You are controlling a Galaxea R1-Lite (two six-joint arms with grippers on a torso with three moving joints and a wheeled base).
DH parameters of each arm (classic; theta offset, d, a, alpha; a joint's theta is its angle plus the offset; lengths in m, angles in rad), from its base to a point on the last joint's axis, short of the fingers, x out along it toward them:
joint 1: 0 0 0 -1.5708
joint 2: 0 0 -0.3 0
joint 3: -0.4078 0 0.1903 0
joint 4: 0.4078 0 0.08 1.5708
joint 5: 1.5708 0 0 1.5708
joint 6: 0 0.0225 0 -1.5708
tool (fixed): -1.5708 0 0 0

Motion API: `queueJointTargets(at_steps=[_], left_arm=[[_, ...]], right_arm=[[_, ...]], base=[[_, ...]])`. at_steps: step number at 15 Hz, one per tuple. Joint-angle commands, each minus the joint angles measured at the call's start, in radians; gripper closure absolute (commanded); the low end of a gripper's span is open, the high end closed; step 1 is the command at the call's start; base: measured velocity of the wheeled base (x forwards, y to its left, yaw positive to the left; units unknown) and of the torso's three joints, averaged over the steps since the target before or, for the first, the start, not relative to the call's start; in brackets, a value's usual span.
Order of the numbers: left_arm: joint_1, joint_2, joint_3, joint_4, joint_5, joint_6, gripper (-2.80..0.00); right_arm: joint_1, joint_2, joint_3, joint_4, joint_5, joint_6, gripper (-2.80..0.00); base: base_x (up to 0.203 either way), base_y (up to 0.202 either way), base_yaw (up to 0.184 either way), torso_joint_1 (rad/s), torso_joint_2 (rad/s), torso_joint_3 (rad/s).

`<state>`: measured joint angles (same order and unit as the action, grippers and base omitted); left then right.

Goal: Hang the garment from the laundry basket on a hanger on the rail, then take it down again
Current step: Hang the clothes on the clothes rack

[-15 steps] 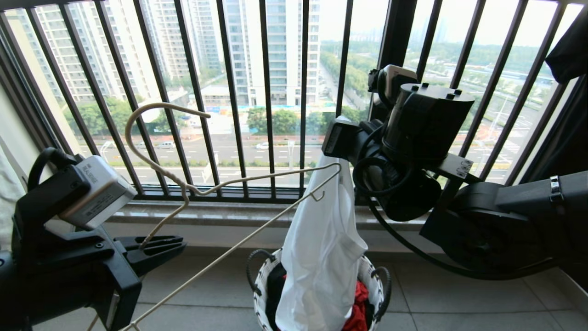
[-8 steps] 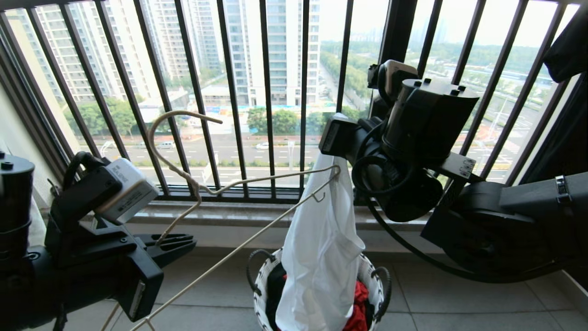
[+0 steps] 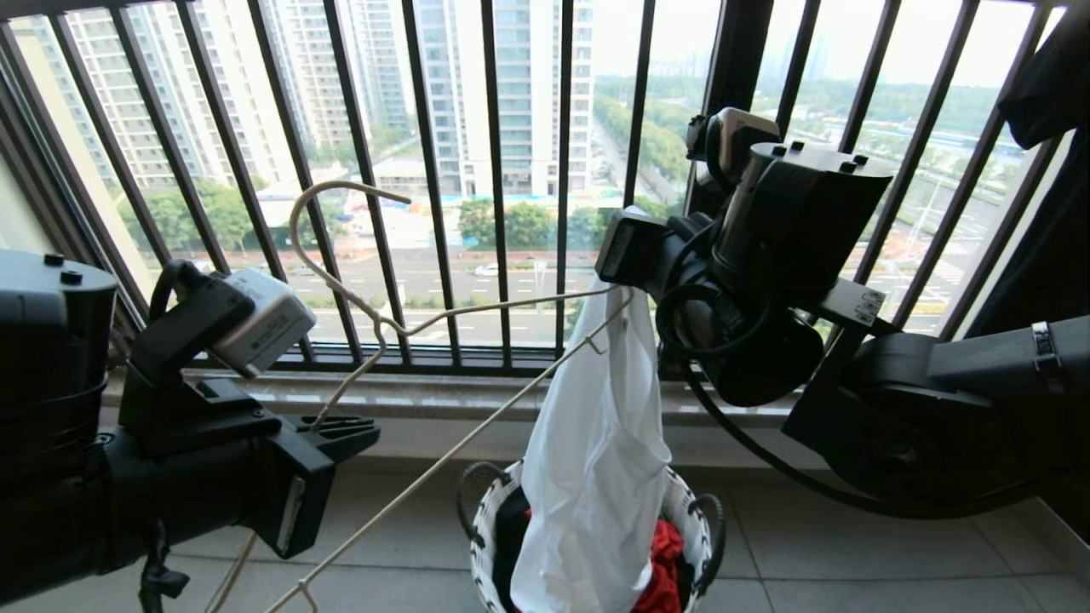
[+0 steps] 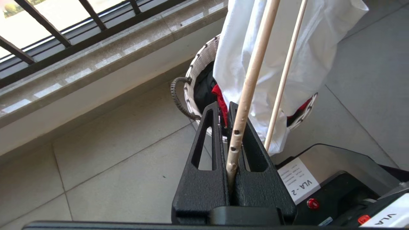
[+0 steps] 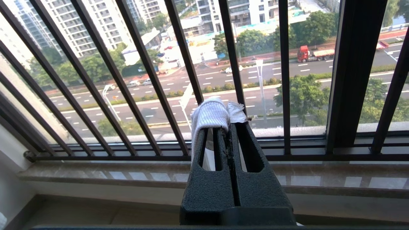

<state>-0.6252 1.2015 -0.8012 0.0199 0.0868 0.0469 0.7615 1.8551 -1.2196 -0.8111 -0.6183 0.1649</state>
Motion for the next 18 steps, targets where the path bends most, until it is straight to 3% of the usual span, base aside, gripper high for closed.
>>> queueJointTargets(at_steps=[1, 6, 9, 12, 14, 18], left_arm=[[-0.024, 0.007, -0.014, 0.041, 0.001, -0.011, 0.00], [-0.024, -0.049, -0.111, 0.305, 0.001, -0.010, 0.00], [-0.028, -0.030, -0.129, 0.316, -0.007, -0.038, 0.00], [-0.081, 0.016, -0.155, 0.314, -0.007, -0.141, 0.00], [-0.100, 0.048, -0.168, 0.313, -0.007, -0.176, 0.00], [-0.138, 0.120, -0.234, 0.318, -0.002, -0.326, 0.00]], right_arm=[[-0.001, 0.006, -0.001, -0.005, -0.003, 0.001, 0.00], [-0.023, 0.007, -0.011, -0.003, -0.003, -0.001, 0.00], [-0.022, 0.009, -0.011, -0.005, -0.003, -0.001, 0.00], [-0.022, 0.012, -0.011, -0.005, -0.005, -0.001, 0.00], [-0.022, 0.012, -0.012, -0.005, -0.005, -0.001, 0.00], [-0.022, 0.012, -0.012, -0.007, -0.005, 0.001, 0.00]], base=[[0.000, 0.000, 0.000, 0.000, 0.00, 0.000], [0.000, 0.000, 0.000, 0.000, 0.00, 0.000], [0.000, 0.000, 0.000, 0.000, 0.00, 0.000], [0.000, 0.000, 0.000, 0.000, 0.00, 0.000], [0.000, 0.000, 0.000, 0.000, 0.00, 0.000], [0.000, 0.000, 0.000, 0.000, 0.00, 0.000]])
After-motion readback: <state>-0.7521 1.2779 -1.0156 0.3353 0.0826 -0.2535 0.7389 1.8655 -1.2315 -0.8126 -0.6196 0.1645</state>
